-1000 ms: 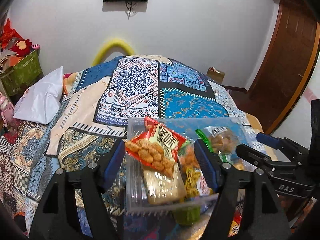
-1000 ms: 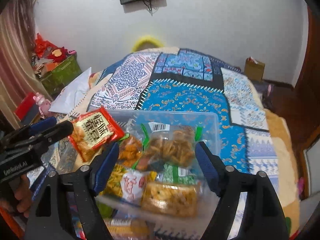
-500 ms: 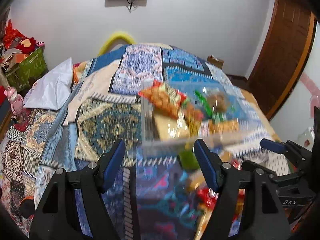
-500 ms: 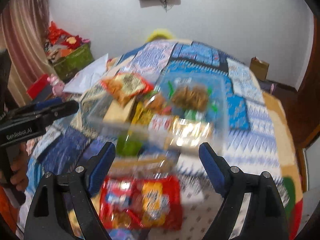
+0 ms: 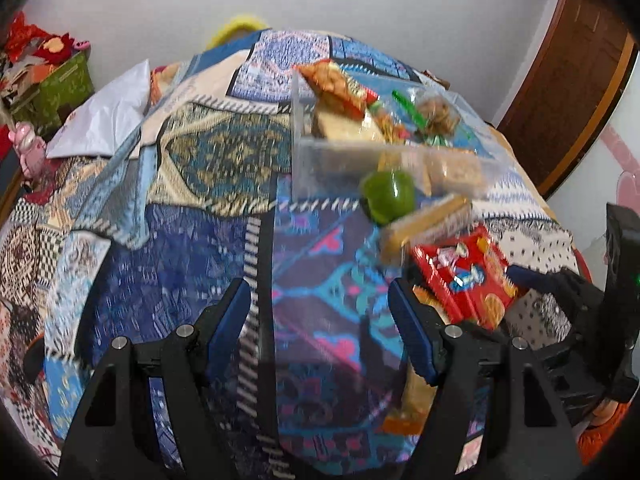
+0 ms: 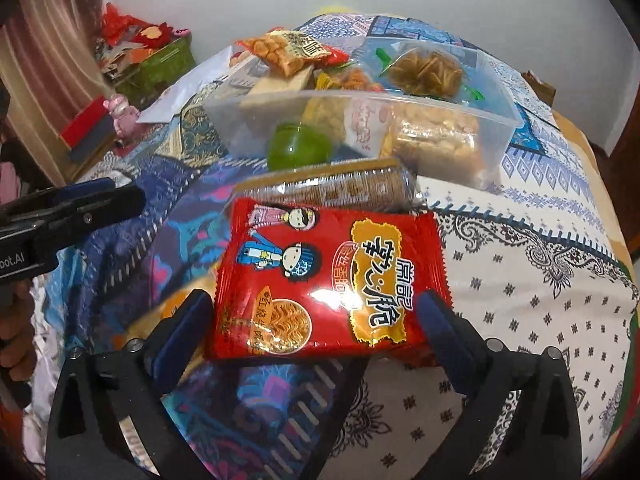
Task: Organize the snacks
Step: 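Grasp the wrapped rice cake with the left tool while the right grasps the red cartoon bag, then carry the rice cake over the box with the left tool while the right carries the red cartoon bag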
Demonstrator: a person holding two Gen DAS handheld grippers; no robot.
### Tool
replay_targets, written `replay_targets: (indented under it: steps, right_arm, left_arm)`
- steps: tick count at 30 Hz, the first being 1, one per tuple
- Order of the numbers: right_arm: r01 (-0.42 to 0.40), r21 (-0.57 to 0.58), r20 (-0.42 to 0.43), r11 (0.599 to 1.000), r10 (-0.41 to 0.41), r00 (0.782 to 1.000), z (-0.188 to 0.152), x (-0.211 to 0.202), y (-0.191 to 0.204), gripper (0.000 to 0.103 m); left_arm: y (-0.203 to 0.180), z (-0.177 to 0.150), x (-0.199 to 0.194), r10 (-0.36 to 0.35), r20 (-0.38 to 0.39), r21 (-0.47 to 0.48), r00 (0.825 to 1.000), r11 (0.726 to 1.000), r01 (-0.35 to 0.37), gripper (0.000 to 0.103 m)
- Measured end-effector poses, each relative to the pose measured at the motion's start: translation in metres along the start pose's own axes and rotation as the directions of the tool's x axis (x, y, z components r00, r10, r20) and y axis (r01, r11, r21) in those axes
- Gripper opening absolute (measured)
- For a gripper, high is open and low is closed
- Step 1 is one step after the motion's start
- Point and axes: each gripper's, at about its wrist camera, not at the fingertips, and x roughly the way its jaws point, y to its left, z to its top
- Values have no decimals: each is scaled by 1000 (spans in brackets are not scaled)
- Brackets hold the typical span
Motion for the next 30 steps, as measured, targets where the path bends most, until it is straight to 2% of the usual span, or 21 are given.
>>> replay_targets:
  steps: [5,14,18,24,26,27,29,30]
  right_arm:
    - [-11,4,-13,1000,11,1000,3,6,-7,103]
    - [19,22,-16,1000,-19,1000,2,0,-21,103]
    - [76,50,-16,996,-75,997,-1,-7,-38,103]
    - [70,71,-27,995,-68,997,-1,-6,-55,103]
    - [83,68,-24,994,-81,996,-1,-4,-56,103]
    - [94,60,-27,994,-92,995,-1,-2,-55,103]
    - [116,28,-39,993,-114,993,-1,5,-50,103]
    - [127,16,-37,992,-127,991,-2,7,-49,103]
  left_arm:
    - [-6,-11,-2,-29,-19,-6,999,1000,29,71]
    - [-40,-24,-2,-83,-45,83,996,993,86,71]
    - [-58,-24,5,-112,-63,120,992,986,119,71]
    - [-73,-27,27,-128,-105,136,986,981,141,70]
    - [-75,-30,34,-125,-113,138,986,980,140,61]
    - [-75,-31,37,-122,-119,140,985,980,138,53]
    - [-75,-33,38,-109,-98,150,989,981,123,45]
    - [-74,-33,38,-111,-95,152,989,981,125,37]
